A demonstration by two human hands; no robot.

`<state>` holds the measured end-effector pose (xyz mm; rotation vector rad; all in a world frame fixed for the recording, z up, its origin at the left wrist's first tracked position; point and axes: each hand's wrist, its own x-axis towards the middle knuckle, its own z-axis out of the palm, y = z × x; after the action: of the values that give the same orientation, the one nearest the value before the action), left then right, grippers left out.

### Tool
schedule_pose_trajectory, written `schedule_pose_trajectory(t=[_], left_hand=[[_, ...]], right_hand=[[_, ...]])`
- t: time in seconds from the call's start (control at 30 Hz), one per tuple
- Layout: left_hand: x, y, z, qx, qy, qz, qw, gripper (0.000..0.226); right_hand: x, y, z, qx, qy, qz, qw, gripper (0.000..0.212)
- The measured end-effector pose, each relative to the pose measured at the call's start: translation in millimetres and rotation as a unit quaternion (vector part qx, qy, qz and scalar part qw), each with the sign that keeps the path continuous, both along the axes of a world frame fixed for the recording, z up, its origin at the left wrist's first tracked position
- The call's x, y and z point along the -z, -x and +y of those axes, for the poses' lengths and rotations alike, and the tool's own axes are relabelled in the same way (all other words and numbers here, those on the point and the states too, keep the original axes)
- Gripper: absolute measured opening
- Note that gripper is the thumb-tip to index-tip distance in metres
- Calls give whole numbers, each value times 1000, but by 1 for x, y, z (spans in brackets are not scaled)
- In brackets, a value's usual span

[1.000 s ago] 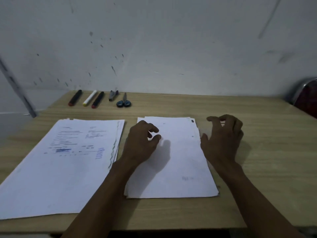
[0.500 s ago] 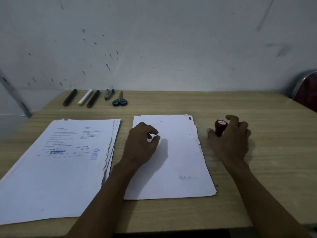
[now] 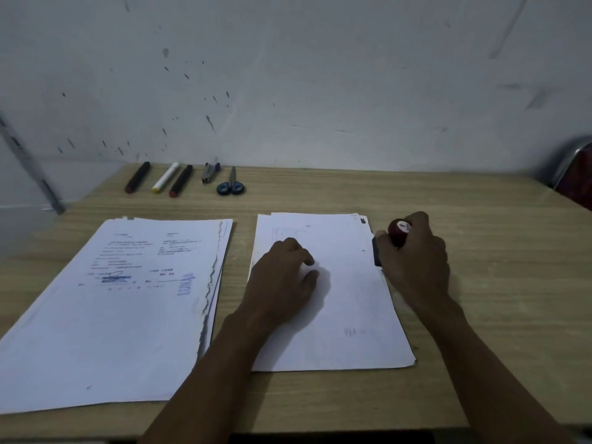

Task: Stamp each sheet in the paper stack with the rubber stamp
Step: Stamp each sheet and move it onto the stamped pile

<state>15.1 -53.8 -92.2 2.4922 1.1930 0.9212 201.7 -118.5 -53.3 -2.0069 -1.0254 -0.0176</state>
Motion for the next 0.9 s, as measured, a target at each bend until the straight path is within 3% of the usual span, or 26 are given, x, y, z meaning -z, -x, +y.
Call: schedule_pose_trajectory(t=[0.27, 0.9], left_hand=[[6, -5, -8, 32, -22, 22, 999, 22], [7, -2, -5, 48, -19, 42, 998, 25]], right_hand=[[-4, 28, 5, -124, 74, -73, 987, 12], [4, 34, 24, -110, 171, -112, 973, 13]])
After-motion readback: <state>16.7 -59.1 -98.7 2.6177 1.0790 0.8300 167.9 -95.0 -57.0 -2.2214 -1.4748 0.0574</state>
